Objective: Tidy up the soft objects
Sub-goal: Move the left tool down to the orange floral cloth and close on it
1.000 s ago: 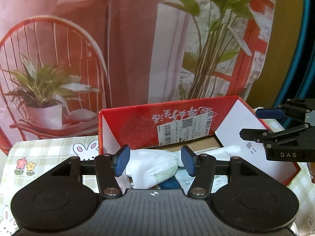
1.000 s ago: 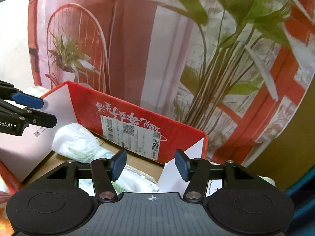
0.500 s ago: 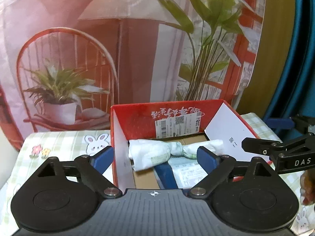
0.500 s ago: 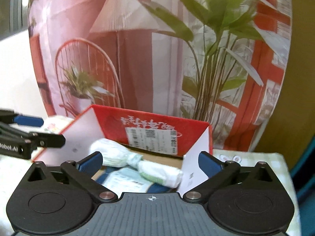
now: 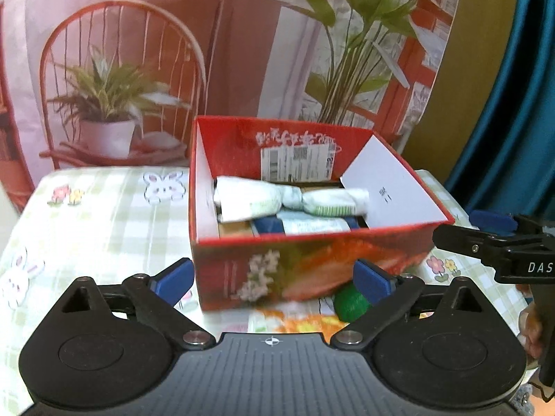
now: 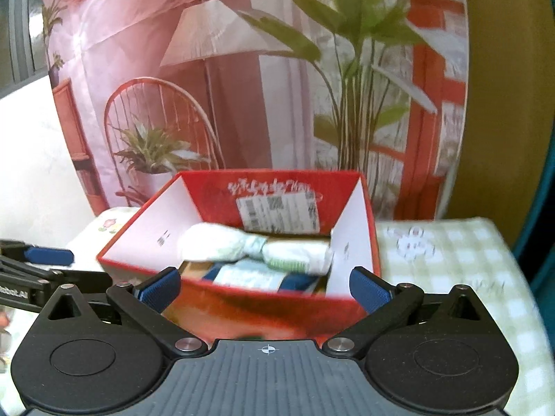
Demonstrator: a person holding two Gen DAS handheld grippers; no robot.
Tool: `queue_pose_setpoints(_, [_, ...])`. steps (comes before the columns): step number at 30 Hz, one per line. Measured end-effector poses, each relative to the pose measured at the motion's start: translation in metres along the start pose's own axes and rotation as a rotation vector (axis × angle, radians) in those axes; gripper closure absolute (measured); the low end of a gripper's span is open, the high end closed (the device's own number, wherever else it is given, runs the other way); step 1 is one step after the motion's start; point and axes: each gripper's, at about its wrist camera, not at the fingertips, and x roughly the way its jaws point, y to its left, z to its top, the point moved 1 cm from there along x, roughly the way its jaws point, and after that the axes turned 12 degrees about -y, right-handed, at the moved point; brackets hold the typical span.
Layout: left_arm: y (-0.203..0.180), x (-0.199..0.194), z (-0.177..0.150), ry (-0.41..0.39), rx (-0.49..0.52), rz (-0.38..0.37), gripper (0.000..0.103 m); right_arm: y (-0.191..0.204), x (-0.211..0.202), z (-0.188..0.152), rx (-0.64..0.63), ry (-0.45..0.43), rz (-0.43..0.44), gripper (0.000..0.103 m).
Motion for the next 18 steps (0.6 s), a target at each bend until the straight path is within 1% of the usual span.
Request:
queue_pose_setpoints(2, [0.001,-0.003,-0.009,0.006,-0.008,-0.01,0.004,-0.002,-0.004,-0.007,0.025,0.015,-0.005,0.0])
queue_pose_setpoints(6, [0.004,-0.004,-0.023,0.029,-0.024,-0.026,0.005,-0.001,-0.011,-0.028,0.059,0.078,0.012,0.0])
queue_pose_setpoints(10, [0.01,0.002,-0.035,0.061,-0.09,-0.027,0.009,0.006,-0.018,-0.05,0.076,0.128,0.042,0.001])
queue_pose_setpoints(12, [0.012,0.004,-0.042,0.076,-0.111,-0.034,0.01,0.008,-0.019,-0.06,0.103,0.147,0.062,0.001])
queue_pose_setpoints(14, [0.012,0.006,-0.047,0.092,-0.116,-0.034,0.013,0.011,-0.017,-0.066,0.12,0.171,0.088,0.009])
queue_pose_setpoints(18, [0.017,0.01,-0.056,0.118,-0.151,-0.04,0.018,0.022,-0.017,-0.077,0.094,0.218,0.126,0.018])
